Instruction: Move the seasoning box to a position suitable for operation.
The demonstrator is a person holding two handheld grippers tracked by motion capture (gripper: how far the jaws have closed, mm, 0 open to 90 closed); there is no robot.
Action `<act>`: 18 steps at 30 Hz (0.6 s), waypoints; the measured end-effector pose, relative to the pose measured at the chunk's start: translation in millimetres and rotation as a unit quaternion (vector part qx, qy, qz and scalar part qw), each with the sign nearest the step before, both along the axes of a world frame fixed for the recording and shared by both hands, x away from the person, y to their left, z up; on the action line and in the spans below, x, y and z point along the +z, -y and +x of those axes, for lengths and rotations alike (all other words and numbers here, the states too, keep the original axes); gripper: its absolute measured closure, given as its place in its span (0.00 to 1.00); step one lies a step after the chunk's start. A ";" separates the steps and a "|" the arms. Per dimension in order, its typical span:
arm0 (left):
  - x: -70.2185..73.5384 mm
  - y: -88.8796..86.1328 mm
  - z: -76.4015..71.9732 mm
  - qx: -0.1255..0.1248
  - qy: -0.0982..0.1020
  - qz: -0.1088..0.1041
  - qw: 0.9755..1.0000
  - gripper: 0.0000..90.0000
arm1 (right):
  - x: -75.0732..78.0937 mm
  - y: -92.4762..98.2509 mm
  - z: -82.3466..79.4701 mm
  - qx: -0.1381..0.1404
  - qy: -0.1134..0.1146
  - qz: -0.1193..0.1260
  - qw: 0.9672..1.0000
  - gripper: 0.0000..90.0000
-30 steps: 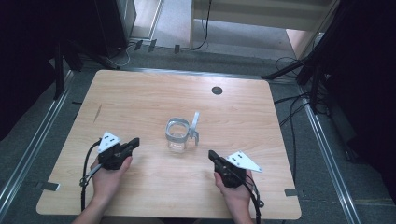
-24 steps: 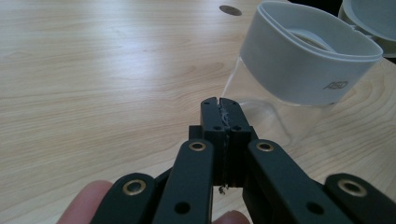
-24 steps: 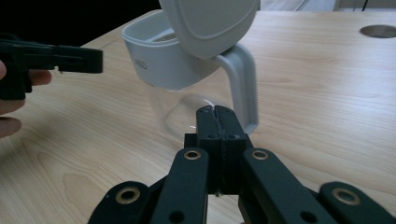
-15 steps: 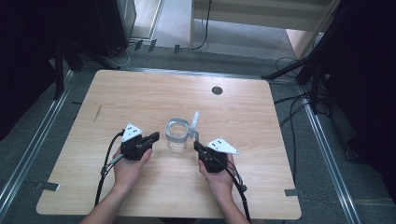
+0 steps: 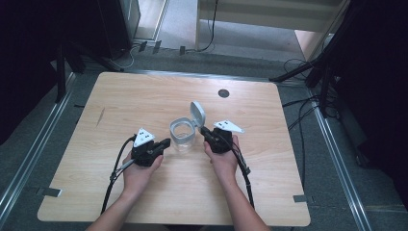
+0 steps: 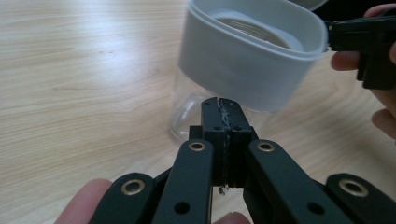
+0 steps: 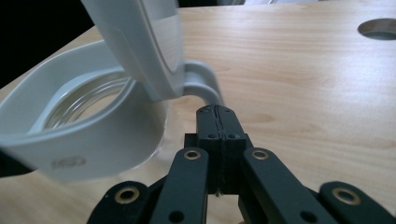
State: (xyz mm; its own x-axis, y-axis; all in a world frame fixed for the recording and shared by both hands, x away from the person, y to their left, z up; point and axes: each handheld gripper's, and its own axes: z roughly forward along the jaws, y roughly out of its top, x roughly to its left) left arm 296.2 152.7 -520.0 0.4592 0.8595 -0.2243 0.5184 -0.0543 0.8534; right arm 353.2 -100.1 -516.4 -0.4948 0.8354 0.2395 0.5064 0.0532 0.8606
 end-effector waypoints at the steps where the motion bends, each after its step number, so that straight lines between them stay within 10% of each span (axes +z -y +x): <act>1: 0.4 -1.5 3.4 0.006 0.000 -0.003 1.000 1.00 | 0.4 0.3 0.4 -0.006 -0.002 0.005 1.000 1.00; 11: 2.6 -7.3 60.5 0.026 -0.007 -0.029 0.999 1.00 | -6.5 -7.9 -44.1 -0.020 0.005 0.014 1.000 1.00; 18: 8.2 -4.3 57.1 -0.017 0.019 -0.033 0.999 1.00 | -4.3 -20.0 -47.5 -0.020 -0.004 0.013 1.000 0.98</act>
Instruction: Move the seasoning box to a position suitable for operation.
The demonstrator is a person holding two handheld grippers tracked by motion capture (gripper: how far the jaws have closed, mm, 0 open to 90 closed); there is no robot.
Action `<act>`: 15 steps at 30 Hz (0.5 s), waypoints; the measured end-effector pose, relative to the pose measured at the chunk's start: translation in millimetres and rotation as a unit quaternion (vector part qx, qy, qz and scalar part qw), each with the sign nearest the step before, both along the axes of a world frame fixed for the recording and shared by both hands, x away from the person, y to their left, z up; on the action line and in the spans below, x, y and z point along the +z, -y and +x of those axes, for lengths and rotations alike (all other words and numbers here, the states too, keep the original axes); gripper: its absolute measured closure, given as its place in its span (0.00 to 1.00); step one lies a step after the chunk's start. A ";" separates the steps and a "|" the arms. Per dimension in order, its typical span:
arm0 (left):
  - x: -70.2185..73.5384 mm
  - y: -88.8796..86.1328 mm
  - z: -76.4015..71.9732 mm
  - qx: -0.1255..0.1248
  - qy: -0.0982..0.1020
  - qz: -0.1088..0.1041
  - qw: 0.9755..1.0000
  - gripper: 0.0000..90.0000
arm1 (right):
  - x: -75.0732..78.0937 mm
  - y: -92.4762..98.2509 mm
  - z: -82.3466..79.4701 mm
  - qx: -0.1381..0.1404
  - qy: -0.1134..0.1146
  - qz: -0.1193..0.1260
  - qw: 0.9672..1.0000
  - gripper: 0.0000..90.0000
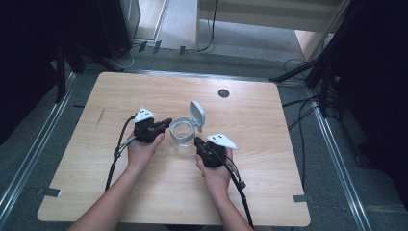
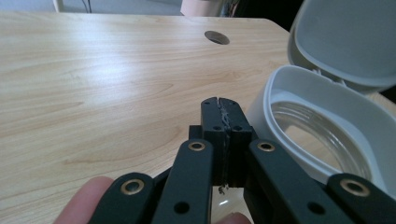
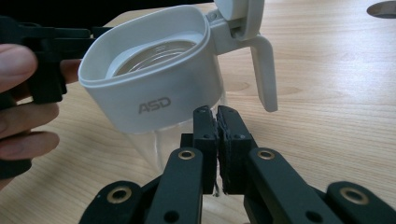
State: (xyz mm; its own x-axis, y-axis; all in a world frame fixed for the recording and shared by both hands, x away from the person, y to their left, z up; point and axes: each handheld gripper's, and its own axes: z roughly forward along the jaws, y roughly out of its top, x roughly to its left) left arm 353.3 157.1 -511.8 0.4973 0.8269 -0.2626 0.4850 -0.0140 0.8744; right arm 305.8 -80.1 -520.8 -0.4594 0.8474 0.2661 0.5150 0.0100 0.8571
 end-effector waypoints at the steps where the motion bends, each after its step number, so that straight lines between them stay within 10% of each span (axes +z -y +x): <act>1: -0.1 0.4 -1.7 -0.004 -0.001 -0.001 1.000 1.00 | -0.2 -0.1 1.5 0.001 0.001 -0.001 1.000 1.00; 15: -4.4 14.8 -49.3 -0.020 0.014 0.004 1.000 1.00 | 8.1 18.7 22.6 0.031 0.012 -0.013 0.999 1.00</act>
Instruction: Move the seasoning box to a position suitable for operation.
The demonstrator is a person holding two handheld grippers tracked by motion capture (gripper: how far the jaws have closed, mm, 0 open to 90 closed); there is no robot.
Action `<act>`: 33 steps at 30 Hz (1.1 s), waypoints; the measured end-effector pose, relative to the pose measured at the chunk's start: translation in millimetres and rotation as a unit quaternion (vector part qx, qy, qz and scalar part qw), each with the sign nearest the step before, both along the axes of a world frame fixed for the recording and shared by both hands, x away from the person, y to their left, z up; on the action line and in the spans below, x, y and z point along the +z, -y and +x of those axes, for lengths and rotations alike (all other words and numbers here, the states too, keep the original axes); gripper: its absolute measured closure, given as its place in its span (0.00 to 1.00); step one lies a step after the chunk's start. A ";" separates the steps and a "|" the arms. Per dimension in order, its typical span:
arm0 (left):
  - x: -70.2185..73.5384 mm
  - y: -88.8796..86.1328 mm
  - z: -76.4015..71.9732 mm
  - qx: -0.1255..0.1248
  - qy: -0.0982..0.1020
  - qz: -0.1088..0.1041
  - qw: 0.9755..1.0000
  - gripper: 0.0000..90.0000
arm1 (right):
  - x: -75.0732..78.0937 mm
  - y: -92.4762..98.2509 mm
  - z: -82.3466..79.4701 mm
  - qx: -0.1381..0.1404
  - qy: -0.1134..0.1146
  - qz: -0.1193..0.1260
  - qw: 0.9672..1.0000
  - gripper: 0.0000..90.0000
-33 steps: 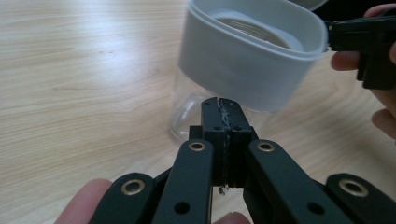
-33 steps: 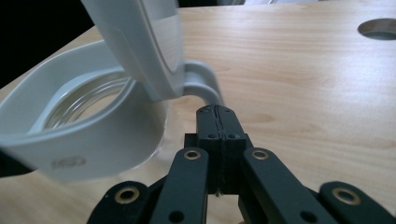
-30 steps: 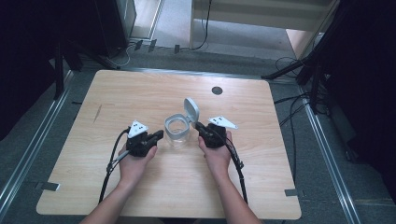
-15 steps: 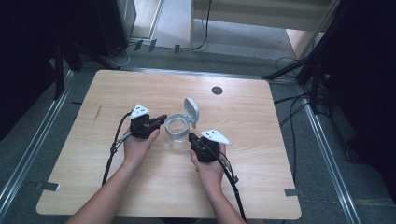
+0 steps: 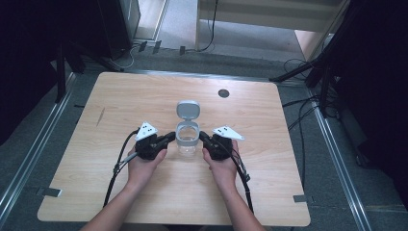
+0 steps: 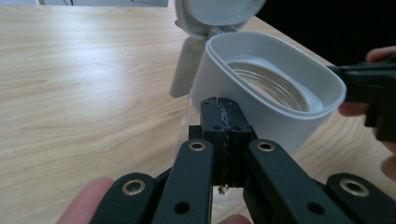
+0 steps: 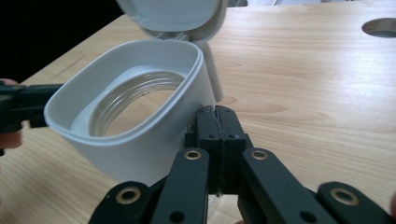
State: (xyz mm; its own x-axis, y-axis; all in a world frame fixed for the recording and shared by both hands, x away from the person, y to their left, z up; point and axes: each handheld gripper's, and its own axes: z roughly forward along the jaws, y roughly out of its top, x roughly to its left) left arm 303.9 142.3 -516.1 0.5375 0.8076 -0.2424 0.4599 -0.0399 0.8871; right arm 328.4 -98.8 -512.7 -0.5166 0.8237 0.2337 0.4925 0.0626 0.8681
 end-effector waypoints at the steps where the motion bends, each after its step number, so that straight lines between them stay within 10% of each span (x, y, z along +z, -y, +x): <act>1: -0.4 1.0 -1.2 0.001 -0.001 0.002 1.000 1.00 | 0.4 0.7 1.3 0.003 0.000 -0.002 1.000 1.00; 8: -7.4 -24.0 -15.4 0.041 0.006 0.007 0.999 0.75 | 6.1 7.8 12.1 -0.003 0.004 0.006 1.000 1.00; 15: -25.6 -104.7 -49.6 0.125 -0.019 0.044 0.991 0.29 | 22.8 14.2 29.0 -0.009 0.015 0.000 1.000 1.00; 22: -31.4 -154.8 -76.9 0.183 -0.029 0.042 0.982 0.25 | 41.9 10.4 43.2 -0.011 0.027 0.000 1.000 1.00; 33: -34.8 -155.3 -72.5 0.173 -0.042 0.027 0.984 0.26 | 52.7 1.6 67.4 -0.013 0.023 0.011 1.000 1.00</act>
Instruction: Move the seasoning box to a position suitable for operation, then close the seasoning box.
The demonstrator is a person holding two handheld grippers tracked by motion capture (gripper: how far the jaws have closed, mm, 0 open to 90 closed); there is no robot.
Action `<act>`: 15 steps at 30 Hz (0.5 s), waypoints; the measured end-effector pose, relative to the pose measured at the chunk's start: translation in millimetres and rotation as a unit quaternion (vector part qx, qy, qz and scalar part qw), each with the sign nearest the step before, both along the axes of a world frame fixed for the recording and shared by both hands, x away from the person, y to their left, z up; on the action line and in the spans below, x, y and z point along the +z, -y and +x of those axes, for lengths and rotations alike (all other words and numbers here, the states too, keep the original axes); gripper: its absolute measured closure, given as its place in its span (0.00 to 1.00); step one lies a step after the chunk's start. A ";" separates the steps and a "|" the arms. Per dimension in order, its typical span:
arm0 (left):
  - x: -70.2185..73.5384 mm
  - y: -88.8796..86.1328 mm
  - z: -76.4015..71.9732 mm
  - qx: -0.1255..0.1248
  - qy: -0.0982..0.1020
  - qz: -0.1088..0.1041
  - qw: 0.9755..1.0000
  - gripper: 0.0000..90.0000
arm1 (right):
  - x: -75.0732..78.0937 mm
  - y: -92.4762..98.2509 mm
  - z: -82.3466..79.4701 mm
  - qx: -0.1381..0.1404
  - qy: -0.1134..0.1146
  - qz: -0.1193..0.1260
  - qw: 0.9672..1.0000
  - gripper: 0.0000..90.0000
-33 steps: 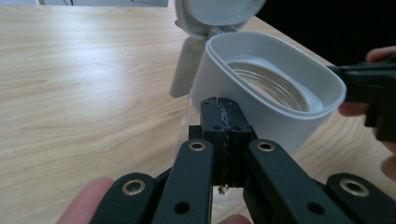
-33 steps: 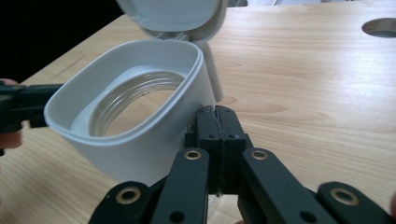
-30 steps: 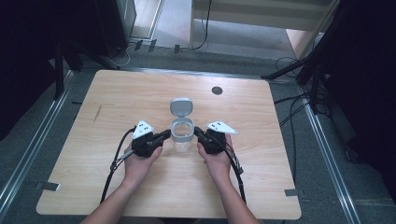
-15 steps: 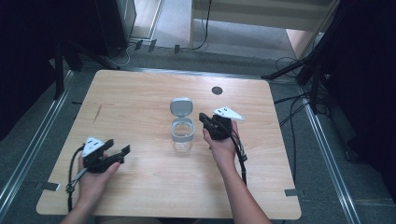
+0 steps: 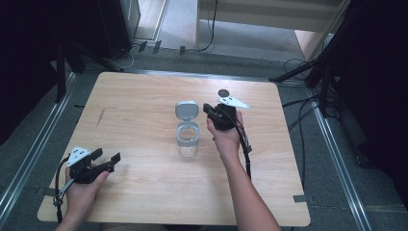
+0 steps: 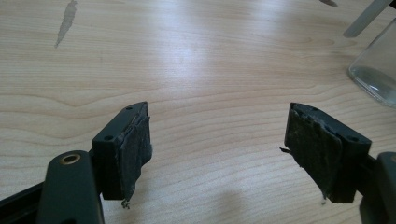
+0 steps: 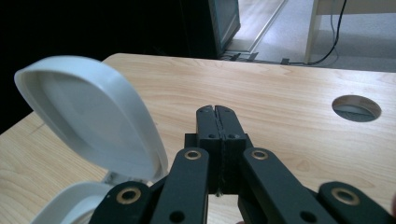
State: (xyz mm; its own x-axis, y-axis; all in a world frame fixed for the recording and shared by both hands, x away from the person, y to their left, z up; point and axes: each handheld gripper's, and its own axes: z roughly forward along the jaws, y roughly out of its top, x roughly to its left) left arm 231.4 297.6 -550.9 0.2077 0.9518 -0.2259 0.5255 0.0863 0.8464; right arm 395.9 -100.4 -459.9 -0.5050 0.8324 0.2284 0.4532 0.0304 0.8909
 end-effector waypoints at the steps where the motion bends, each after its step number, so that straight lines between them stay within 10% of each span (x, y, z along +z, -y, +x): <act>1: -0.2 0.2 0.1 0.000 0.000 0.000 1.000 0.26 | 0.5 -0.1 1.6 0.003 0.001 0.005 1.000 1.00; 15: -0.7 2.1 0.6 -0.003 -0.002 0.007 1.000 0.28 | 14.2 -1.2 10.7 0.042 0.014 0.043 0.998 1.00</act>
State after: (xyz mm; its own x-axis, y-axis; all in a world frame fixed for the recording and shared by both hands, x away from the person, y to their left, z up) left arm 232.0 295.5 -551.6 0.2126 0.9533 -0.2143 0.5302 0.0717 0.8449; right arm 406.5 -99.2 -445.8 -0.5797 0.7646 0.2819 0.4265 -0.0101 0.9044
